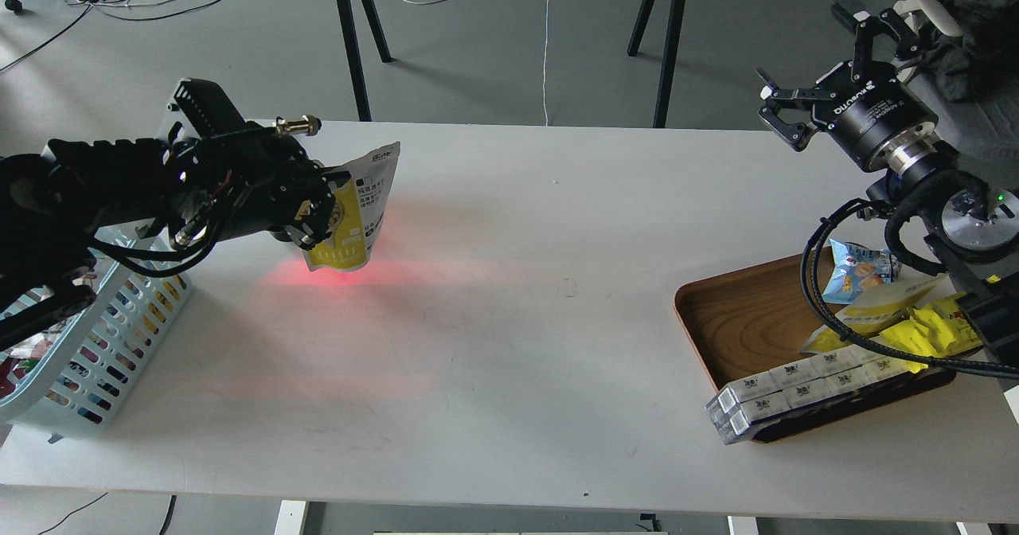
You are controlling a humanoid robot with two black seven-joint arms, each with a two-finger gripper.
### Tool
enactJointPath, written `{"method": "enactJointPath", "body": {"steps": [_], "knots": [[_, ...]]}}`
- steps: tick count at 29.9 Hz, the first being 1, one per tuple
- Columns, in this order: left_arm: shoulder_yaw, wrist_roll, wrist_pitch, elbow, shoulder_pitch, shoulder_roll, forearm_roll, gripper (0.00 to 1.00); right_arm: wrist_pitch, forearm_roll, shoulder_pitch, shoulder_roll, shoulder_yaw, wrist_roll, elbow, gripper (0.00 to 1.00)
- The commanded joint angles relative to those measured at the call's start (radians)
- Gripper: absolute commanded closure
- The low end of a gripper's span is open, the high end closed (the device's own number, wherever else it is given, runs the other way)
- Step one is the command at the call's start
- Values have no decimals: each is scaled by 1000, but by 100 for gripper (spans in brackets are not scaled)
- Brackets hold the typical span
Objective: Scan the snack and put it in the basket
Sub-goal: 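Hold the packet in front of the scanner's red light, then move the packet over the blue basket and release it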
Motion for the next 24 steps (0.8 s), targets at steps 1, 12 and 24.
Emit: {"method": "enactJointPath", "body": {"steps": [1, 12, 24], "knots": [[-1, -2, 0, 0, -1, 2, 0, 100, 0, 0, 0, 0, -1, 0, 0, 2], [-38, -20, 0, -4, -84, 96, -14, 100, 0, 0, 1, 0, 0, 0, 2, 2], [-44, -234, 0, 74, -124, 482, -77, 100, 2, -1, 0, 9, -6, 0, 2, 1]]}}
